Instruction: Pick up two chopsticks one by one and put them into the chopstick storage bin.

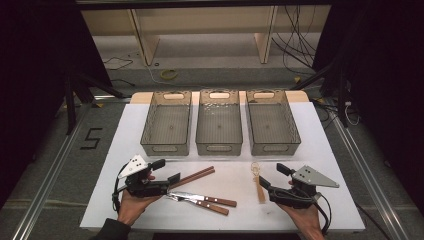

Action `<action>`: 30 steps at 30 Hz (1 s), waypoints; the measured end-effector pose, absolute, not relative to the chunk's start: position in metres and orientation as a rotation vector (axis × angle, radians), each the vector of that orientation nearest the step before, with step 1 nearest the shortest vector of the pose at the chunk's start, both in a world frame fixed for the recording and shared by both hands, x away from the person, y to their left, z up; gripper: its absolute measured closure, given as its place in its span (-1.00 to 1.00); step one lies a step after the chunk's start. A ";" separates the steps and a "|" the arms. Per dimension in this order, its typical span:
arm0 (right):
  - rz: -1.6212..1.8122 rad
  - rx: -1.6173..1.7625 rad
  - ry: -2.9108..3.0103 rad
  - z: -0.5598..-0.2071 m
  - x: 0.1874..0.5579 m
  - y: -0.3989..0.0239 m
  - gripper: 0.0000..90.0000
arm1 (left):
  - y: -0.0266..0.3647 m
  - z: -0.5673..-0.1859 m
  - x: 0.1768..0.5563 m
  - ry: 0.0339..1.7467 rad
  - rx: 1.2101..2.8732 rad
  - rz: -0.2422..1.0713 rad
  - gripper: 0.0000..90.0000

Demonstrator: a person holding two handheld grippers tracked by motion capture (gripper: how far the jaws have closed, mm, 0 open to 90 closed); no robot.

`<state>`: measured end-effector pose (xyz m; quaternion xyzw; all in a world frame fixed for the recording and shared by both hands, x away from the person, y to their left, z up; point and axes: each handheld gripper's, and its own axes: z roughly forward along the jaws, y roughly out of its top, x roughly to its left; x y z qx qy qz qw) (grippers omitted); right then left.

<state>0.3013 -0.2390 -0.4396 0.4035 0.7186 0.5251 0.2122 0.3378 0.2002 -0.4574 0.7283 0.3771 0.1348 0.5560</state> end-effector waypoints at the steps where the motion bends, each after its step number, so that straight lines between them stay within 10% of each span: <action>1: 1.458 1.123 1.998 -0.440 0.301 -0.239 -0.48 | 0.200 -0.457 0.338 0.892 1.726 0.322 -0.61; 30: 1.464 1.121 2.056 -0.440 0.303 -0.233 -0.46 | 0.198 -0.430 0.375 0.934 2.137 0.241 -0.51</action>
